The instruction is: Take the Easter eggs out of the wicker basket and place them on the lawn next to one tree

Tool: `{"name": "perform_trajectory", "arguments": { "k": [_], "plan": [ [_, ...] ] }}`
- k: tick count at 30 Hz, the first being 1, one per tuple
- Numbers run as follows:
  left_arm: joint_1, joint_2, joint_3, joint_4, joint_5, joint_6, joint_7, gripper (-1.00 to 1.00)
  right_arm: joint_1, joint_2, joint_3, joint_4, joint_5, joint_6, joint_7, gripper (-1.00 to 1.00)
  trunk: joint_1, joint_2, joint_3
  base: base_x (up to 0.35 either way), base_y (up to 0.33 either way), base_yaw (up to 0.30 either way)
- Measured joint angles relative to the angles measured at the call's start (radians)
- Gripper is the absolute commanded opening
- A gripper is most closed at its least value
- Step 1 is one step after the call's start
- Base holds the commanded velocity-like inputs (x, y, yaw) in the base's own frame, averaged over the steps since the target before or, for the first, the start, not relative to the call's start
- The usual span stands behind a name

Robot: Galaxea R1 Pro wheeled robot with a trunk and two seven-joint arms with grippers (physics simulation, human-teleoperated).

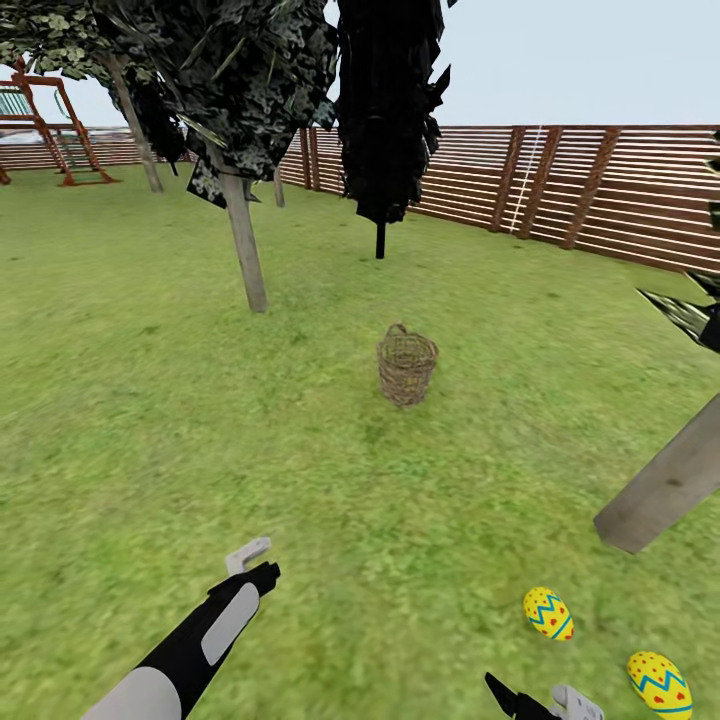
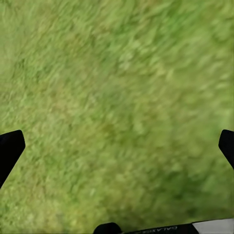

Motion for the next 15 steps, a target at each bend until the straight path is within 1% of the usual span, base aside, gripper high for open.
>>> {"name": "perform_trajectory", "arguments": {
  "k": [15],
  "plan": [
    [0.000, 0.000, 0.000, 0.010, -0.002, 0.000, -0.001, 1.00, 0.000, 0.000, 0.000, 0.000, 0.000, 0.000, 0.000, 1.00, -0.058, 0.105, 0.047, 0.000, 0.000, 0.000]
  ]
}}
